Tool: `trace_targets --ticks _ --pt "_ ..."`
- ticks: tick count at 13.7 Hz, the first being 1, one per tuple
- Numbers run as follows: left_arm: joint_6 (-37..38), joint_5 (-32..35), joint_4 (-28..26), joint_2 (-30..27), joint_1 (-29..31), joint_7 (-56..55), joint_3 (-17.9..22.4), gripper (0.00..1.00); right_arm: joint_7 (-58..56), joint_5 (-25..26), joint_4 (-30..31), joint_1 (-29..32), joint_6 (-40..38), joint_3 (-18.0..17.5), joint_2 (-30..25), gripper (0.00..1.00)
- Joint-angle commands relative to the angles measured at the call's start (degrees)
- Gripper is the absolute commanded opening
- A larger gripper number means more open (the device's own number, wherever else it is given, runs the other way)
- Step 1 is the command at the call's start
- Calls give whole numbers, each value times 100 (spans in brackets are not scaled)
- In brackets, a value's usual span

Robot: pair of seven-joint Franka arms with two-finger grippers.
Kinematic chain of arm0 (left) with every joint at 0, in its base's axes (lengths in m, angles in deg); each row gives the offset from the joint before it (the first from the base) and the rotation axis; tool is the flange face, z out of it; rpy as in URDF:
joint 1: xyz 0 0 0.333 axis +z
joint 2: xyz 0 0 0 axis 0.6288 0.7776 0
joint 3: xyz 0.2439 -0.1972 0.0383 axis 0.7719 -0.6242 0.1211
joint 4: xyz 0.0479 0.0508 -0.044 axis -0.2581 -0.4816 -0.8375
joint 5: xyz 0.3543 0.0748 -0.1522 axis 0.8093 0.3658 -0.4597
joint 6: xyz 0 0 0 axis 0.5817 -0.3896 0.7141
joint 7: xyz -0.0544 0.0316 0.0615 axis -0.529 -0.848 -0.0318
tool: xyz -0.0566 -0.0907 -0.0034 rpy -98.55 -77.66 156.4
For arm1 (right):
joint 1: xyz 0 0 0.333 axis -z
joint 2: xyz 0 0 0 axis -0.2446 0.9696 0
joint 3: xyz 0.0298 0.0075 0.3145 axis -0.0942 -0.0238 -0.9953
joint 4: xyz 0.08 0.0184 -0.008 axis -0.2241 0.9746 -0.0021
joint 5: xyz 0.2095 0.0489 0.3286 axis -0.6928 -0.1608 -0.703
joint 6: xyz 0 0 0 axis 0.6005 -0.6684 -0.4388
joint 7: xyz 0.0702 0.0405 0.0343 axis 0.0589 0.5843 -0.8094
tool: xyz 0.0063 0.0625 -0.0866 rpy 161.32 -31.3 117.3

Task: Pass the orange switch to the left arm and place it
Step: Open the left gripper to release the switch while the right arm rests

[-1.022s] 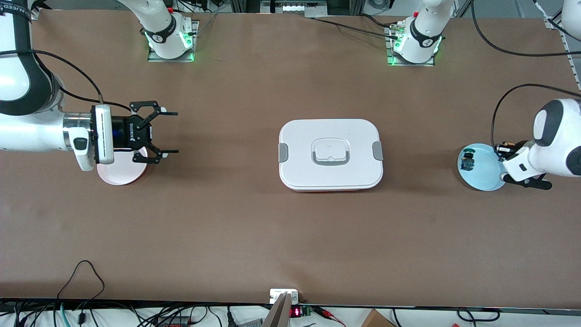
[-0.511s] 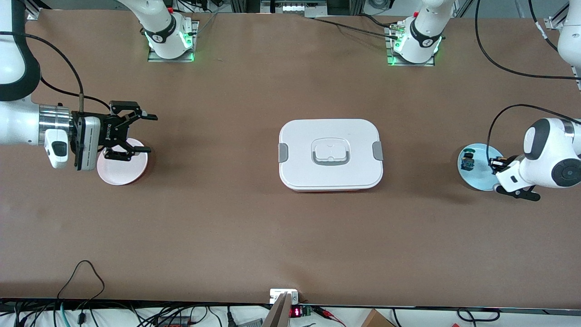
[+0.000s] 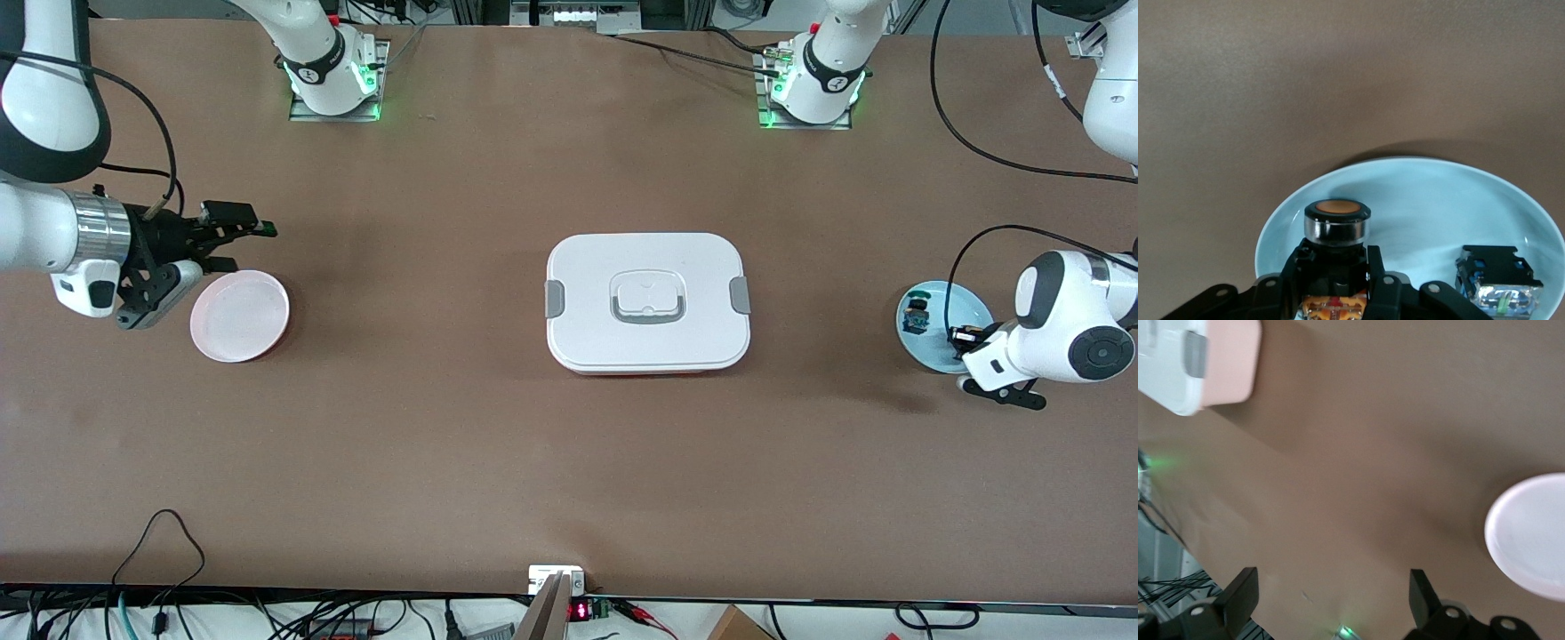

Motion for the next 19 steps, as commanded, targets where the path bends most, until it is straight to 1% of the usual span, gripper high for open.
trace_targets --ticks 1,2,3,5,6,7,8,10,12,14,15,17,18,19 --pt "30 132 191 135 -15 19 -54 69 753 829 -179 -173 -173 -23 -26 100" --pt "30 88 208 135 19 45 -54 78 920 1172 -188 -226 -190 -23 -44 100" --pt "30 70 226 109 29 63 -63 100 1096 1506 -188 -235 -191 -23 -96 100" --pt "179 9 488 47 3 124 -141 100 1089 2244 -214 -200 -130 -15 -123 100" --pt "319 -53 611 -40 -15 125 -159 100 1089 2473 -353 -122 -86 38 -132 100" --pt "477 -88 734 -102 -24 151 -281 100 1088 2502 -537 96 72 38 -132 100" --pt "766 -88 875 -181 2 151 -500 100 1097 2502 -652 194 221 38 -132 100" --pt "1355 -97 1191 -321 29 168 -834 100 1333 2476 -750 265 223 56 -132 100" --pt "1629 -193 1455 -427 64 168 -1116 100 2182 2249 -785 345 187 56 -141 100" --pt "1918 -526 1684 -628 55 160 -1266 100 2739 2186 -794 345 187 56 -236 100" --pt "2155 -693 1728 -786 55 151 -1354 100 2723 2194 -794 336 222 47 -316 100" --pt "2429 -800 1764 -1094 20 116 -1529 100 2714 2195 -724 345 266 47 -553 100" --pt "2525 -800 1764 -1226 11 98 -1635 100 2714 2195 -637 336 284 47 -632 100" --pt "2622 -809 1764 -1340 2 89 -1697 100 2714 2195 -418 319 406 38 -755 100"
